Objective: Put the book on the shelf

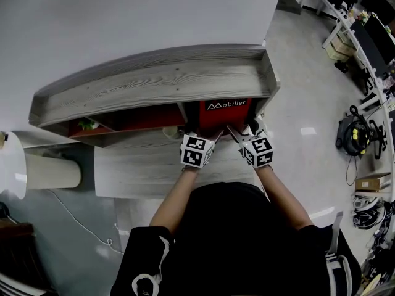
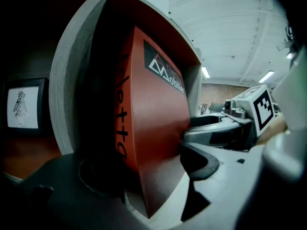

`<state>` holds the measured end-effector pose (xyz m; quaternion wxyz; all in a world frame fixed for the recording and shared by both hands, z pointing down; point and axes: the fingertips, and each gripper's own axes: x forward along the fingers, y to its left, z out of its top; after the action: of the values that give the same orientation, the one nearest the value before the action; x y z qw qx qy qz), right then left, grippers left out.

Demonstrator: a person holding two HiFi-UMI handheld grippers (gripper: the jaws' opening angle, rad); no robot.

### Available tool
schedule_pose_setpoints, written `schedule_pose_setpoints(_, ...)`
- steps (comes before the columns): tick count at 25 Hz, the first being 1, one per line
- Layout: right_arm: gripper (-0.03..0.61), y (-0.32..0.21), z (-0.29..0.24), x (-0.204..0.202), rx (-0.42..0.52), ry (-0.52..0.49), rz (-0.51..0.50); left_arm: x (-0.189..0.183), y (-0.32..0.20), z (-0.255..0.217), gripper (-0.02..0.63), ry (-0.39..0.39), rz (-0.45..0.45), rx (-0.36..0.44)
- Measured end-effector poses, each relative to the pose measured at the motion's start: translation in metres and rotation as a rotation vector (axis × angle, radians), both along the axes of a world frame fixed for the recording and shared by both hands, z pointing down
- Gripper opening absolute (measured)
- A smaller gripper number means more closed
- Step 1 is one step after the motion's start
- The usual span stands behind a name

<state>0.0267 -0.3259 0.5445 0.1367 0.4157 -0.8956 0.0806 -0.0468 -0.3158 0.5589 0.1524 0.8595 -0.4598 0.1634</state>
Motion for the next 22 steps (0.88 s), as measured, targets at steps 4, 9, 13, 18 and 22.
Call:
schedule_pose_setpoints(4,0.311,0.0,-0.006,0.001,0.034,0.025,0.008,0.001,-0.001,-0.002,0.347,0.003,0.005,0.028)
schedule_pose_setpoints(9,0.308,-0.002,-0.002,0.002,0.053,0.075,0.026,0.002,-0.007,0.007,0.347,-0.007,-0.006,0.02)
schedule_pose_setpoints(13,0.307,-0.002,0.004,0.003,0.039,0.079,0.032,0.003,-0.007,0.013,0.347,-0.014,-0.002,0.011)
schedule_pose_setpoints(18,0.308,-0.003,0.003,0.003,0.048,0.079,0.038,0.003,-0.007,0.011,0.347,-0.009,-0.004,0.023)
schedule_pose_setpoints(22,0.308,-0.002,0.004,0.002,0.038,0.077,0.029,-0.001,-0.004,0.009,0.347,0.006,-0.013,0.022)
